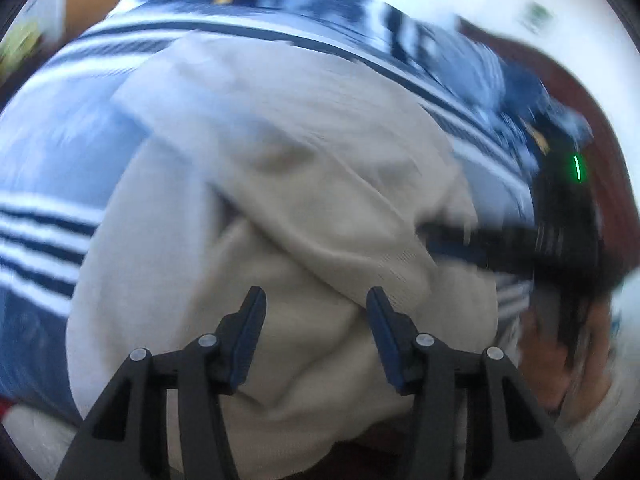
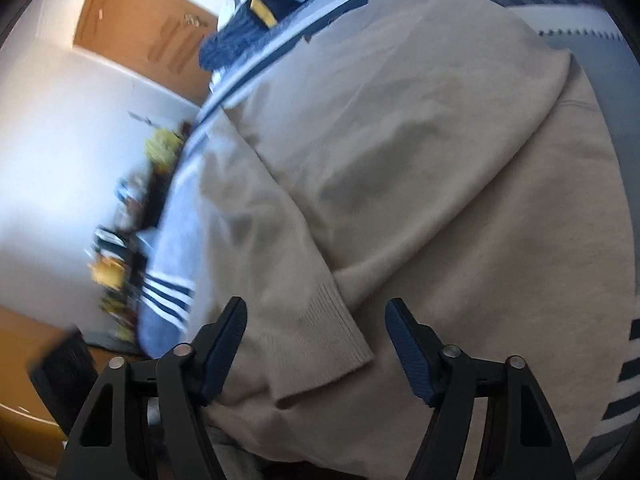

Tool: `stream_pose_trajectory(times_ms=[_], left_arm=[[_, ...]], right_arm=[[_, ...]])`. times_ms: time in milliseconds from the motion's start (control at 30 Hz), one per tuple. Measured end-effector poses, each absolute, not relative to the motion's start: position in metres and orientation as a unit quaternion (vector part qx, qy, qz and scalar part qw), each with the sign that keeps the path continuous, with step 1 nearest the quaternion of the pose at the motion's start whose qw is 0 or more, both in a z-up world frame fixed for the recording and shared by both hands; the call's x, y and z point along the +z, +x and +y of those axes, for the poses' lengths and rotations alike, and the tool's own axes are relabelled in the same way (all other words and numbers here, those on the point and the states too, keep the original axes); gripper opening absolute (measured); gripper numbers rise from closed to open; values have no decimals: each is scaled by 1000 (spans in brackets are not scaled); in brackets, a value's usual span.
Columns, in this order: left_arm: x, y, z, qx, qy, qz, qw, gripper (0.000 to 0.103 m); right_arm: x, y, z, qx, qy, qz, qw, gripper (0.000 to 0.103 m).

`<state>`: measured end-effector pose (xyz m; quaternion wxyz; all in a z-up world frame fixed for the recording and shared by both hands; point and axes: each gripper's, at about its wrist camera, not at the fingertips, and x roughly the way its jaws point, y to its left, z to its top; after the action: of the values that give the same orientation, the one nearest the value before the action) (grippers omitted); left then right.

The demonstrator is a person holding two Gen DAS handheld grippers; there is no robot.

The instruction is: Fold small clothes

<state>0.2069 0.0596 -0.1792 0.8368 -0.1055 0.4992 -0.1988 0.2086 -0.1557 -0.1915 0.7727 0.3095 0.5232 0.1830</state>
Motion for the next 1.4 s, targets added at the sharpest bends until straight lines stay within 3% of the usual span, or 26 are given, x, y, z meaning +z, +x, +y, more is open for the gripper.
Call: stream_pose_trajectory(times_ms=[33, 67, 100, 400, 700, 767, 867, 900, 933, 1067, 1200, 1300, 1400], left_arm=[[-177, 210, 67, -192, -129, 499, 835, 51], [-176, 213, 73, -186, -142, 500, 833, 51], [-175, 214, 77, -179, -152, 503, 832, 51], [-150, 208, 97, -165, -214, 489, 829, 55], [-190, 275, 90, -123, -241, 536, 800, 55], [-202, 297, 94, -104, -249, 543, 795, 51], [-219, 331, 95, -87, -252, 565, 781, 33], [-225, 342, 96, -78, -251, 573, 776, 14], [-227, 347, 97, -73, -250, 579, 773, 8], [-199, 339, 94, -116, -257, 550, 786, 5], [-193, 328, 78, -134, -219, 556, 791, 8], [-218, 328, 62, -114, -148, 581, 792, 9], [-223, 322, 70, -117, -176, 588, 780, 12]], right_arm=[[-196, 208, -149, 189, 304, 534, 766, 44], [-202, 205, -144, 191, 298, 547, 759, 15], [-205, 202, -138, 183, 287, 562, 754, 4], [-99, 145, -145, 233, 244, 445, 830, 5], [-169, 142, -169, 205, 295, 498, 790, 5], [-169, 145, -168, 208, 289, 498, 791, 5], [-177, 156, -164, 221, 296, 506, 779, 5], [-180, 153, -168, 222, 299, 507, 778, 5], [-180, 154, -173, 223, 308, 506, 775, 5], [-143, 151, -199, 220, 339, 476, 781, 4], [-112, 132, -212, 227, 317, 471, 792, 4], [-146, 132, -201, 211, 287, 520, 776, 7], [-186, 137, -193, 182, 276, 569, 753, 9]])
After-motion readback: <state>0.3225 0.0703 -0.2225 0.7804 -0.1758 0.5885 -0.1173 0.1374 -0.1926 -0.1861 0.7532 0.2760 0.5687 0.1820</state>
